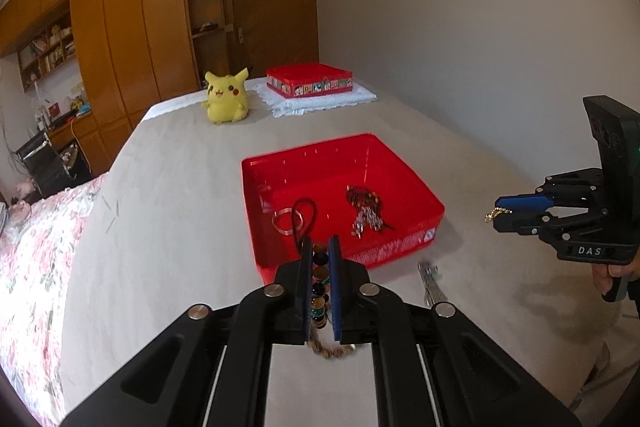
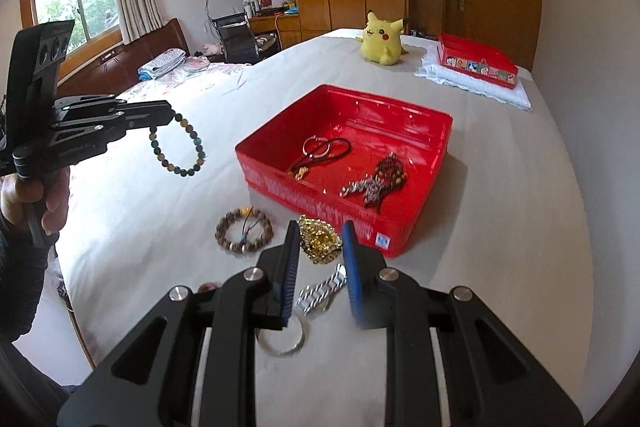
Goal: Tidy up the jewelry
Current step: 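Carry the bracelet with the left tool while the right tool carries the pendant to the tray, then open the left tool over the tray while the right tool releases the pendant inside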
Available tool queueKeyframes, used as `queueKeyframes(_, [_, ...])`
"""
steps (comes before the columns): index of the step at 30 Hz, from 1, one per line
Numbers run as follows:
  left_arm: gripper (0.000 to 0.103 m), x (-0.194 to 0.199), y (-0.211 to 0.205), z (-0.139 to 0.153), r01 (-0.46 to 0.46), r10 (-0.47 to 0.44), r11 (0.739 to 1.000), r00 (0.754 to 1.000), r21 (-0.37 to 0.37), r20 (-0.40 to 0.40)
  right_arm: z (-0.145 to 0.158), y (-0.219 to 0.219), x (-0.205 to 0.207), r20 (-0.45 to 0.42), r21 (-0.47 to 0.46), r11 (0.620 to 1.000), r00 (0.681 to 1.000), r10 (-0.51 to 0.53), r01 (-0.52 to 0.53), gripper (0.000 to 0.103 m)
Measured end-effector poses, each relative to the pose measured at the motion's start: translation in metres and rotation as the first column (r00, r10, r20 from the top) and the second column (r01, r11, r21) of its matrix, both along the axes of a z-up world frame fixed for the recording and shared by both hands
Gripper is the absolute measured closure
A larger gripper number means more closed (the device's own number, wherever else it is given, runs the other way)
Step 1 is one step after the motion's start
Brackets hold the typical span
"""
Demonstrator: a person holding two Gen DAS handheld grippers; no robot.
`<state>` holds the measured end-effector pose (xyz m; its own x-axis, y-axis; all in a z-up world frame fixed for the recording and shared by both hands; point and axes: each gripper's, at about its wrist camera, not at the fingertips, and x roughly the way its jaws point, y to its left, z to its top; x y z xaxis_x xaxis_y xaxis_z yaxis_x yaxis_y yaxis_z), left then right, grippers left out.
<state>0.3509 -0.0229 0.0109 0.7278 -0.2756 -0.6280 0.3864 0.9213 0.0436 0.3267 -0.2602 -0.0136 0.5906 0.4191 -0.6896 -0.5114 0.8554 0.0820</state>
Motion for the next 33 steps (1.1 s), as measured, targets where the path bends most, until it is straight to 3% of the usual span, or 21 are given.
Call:
queueKeyframes(11, [0.096,0.055,-0.016,0.011,0.02,-0.02,1.0,1.0,-0.008,-0.003,0.015,0.013,0.047,-0.001,0.005,1.0,1.0,0.018,-0.018,0.083])
queueKeyframes(20, [0.096,0.101,-0.028,-0.012,0.02,-0.02,1.0,0.998,-0.008,-0.062,0.006,0.024,0.097,-0.042,0.01,1.0,0.999,0.015,-0.014,0.083])
queueKeyframes(33, [0.096,0.158,-0.042,-0.06,0.012,-0.011,1.0,0.987,0.006,-0.158,-0.036,0.036,0.157,-0.13,-0.011,1.0,0.992,-0.011,0.009,0.083])
